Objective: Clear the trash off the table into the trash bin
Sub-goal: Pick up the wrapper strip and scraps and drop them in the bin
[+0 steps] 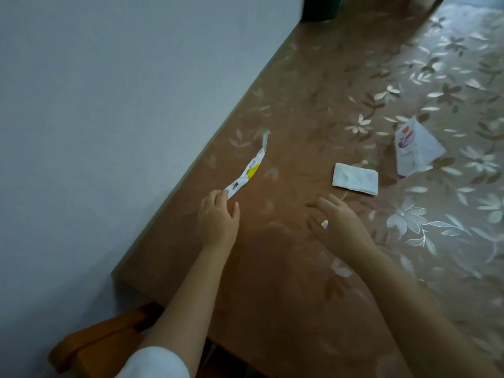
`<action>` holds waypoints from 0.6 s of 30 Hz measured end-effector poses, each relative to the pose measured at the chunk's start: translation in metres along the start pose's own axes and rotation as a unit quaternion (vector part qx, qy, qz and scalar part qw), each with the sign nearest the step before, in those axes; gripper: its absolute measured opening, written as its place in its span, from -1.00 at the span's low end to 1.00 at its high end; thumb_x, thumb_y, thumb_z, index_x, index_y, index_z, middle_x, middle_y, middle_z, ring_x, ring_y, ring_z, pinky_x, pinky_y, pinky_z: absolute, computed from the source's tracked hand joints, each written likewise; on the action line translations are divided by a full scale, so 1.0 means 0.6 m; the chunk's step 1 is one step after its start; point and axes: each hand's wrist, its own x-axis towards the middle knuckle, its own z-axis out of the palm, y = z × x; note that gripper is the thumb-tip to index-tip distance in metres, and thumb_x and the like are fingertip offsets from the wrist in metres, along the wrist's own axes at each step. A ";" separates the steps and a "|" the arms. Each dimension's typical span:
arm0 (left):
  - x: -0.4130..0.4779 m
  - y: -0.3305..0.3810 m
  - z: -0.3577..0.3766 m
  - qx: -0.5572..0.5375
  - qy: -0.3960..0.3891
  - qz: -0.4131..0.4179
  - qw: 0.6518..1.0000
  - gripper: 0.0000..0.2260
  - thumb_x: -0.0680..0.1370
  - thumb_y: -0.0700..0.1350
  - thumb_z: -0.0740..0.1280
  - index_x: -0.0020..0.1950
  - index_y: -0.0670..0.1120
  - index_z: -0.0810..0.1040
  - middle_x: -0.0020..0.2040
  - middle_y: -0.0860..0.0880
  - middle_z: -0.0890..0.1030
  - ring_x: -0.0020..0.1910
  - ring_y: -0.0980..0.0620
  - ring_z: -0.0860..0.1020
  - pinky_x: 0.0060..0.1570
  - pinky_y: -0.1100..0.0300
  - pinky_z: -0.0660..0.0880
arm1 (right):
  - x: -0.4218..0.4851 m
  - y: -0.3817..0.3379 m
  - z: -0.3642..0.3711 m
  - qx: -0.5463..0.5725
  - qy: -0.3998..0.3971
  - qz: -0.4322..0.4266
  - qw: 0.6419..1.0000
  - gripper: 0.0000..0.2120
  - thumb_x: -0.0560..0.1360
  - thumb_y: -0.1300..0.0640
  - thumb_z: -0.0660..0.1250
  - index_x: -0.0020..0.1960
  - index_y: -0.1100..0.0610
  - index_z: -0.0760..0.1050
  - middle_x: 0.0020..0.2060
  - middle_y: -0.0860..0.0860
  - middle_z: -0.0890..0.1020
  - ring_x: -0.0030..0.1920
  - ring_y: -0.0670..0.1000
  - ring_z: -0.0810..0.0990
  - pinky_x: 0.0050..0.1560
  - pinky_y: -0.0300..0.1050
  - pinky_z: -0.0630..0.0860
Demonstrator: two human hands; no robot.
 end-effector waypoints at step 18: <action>0.033 -0.010 0.049 -0.166 -0.070 -0.021 0.983 -0.80 0.52 -0.26 0.27 0.13 -0.19 0.54 0.00 -0.12 0.58 -0.13 0.02 0.48 -0.19 0.21 0.36 | -0.020 0.027 0.038 0.018 0.044 0.079 0.996 -0.81 0.45 0.19 0.30 0.05 0.13 0.54 -0.04 0.00 0.55 -0.11 0.00 0.49 -0.16 -0.16 0.37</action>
